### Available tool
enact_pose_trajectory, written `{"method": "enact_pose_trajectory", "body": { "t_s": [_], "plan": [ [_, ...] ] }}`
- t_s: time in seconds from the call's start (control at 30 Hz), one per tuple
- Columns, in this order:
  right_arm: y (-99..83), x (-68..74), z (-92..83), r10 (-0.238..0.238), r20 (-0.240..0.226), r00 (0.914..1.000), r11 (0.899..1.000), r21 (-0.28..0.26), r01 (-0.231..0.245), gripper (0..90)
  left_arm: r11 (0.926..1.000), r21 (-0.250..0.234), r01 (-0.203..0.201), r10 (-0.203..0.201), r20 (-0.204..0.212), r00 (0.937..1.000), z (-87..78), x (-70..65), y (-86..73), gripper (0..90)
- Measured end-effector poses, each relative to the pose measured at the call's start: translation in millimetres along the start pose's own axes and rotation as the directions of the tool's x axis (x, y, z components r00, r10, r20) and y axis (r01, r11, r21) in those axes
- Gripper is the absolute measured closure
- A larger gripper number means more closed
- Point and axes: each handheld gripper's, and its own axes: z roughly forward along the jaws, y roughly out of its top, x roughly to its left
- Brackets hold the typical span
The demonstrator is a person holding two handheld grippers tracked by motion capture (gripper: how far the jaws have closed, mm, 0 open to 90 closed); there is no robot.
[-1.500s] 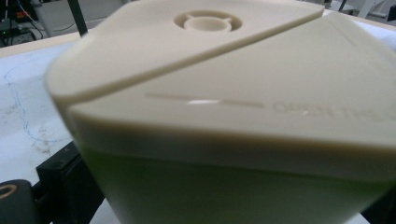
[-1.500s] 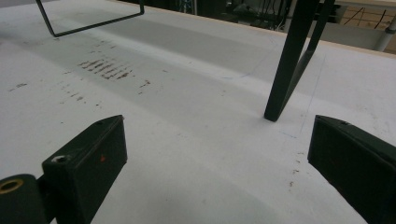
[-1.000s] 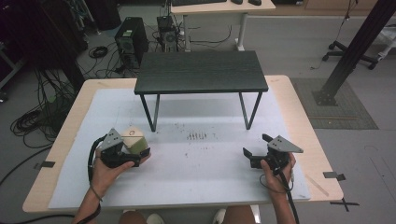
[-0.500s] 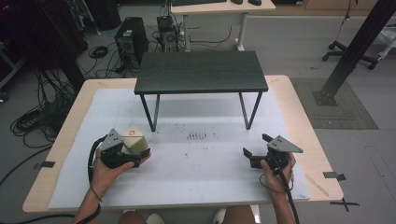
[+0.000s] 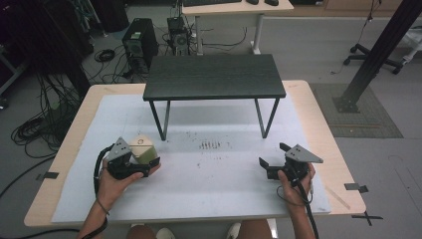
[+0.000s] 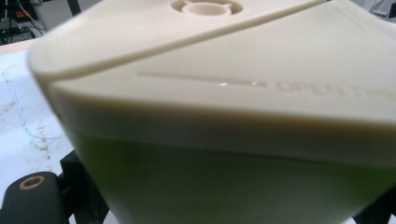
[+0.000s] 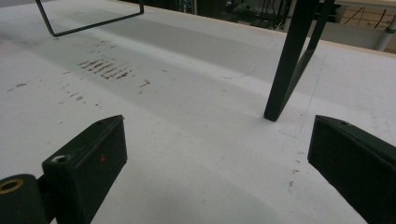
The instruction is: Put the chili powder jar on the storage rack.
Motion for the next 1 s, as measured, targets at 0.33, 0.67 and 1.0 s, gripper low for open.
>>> {"method": "enact_pose_trajectory", "body": {
  "t_s": [0.33,0.67,1.0],
  "plan": [
    [-0.1,-0.1,-0.1,0.002,0.001,1.0000,1.000,0.000,-0.002,4.5,1.0000,-0.003,0.005,-0.005,-0.009,0.9999,-0.6,1.0,-3.3,18.6],
    [-0.1,-0.1,-0.3,0.002,0.002,1.0000,1.000,0.000,-0.002,4.5,0.9998,-0.015,0.011,-0.011,-0.008,0.9999,-3.7,2.4,-4.2,26.7],
    [0.0,0.0,-0.1,0.000,0.002,1.0000,1.000,0.000,0.000,4.7,0.9998,-0.019,0.007,-0.007,-0.010,0.9999,-3.9,2.3,-5.2,27.6]
  ]
}}
